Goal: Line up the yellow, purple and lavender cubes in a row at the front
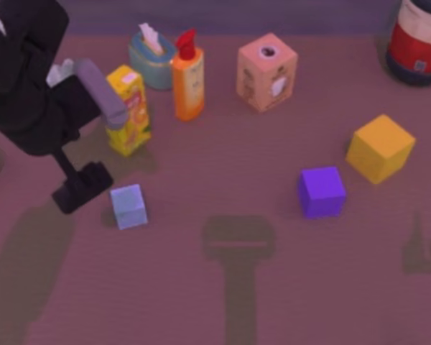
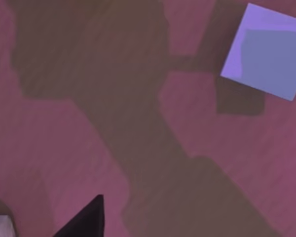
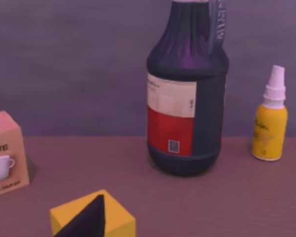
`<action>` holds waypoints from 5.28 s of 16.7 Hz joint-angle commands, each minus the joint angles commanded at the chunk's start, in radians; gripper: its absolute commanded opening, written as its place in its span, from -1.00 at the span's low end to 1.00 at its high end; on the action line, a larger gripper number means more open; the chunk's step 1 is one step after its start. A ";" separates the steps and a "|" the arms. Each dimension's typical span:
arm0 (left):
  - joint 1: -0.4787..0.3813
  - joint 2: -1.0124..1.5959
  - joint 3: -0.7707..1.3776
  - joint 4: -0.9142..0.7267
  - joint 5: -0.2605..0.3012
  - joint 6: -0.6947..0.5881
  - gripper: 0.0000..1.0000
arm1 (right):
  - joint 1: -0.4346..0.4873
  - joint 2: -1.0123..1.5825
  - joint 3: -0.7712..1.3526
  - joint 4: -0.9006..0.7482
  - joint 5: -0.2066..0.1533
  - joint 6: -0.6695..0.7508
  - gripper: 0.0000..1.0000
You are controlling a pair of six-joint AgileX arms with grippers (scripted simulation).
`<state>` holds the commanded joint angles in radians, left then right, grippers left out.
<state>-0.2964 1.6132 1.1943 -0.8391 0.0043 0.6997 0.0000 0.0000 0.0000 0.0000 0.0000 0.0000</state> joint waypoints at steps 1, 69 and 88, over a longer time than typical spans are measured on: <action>-0.015 0.079 0.062 -0.041 0.000 0.036 1.00 | 0.000 0.000 0.000 0.000 0.000 0.000 1.00; -0.228 0.539 0.494 -0.265 0.012 0.123 -1.00 | 0.000 0.000 0.000 0.000 0.000 0.000 1.00; -0.648 0.763 0.802 -0.330 0.012 -0.076 -1.00 | 0.000 0.000 0.000 0.000 0.000 0.000 1.00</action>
<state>-0.9443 2.3757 1.9966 -1.1694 0.0165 0.6233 0.0000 0.0000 0.0000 0.0000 0.0000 0.0000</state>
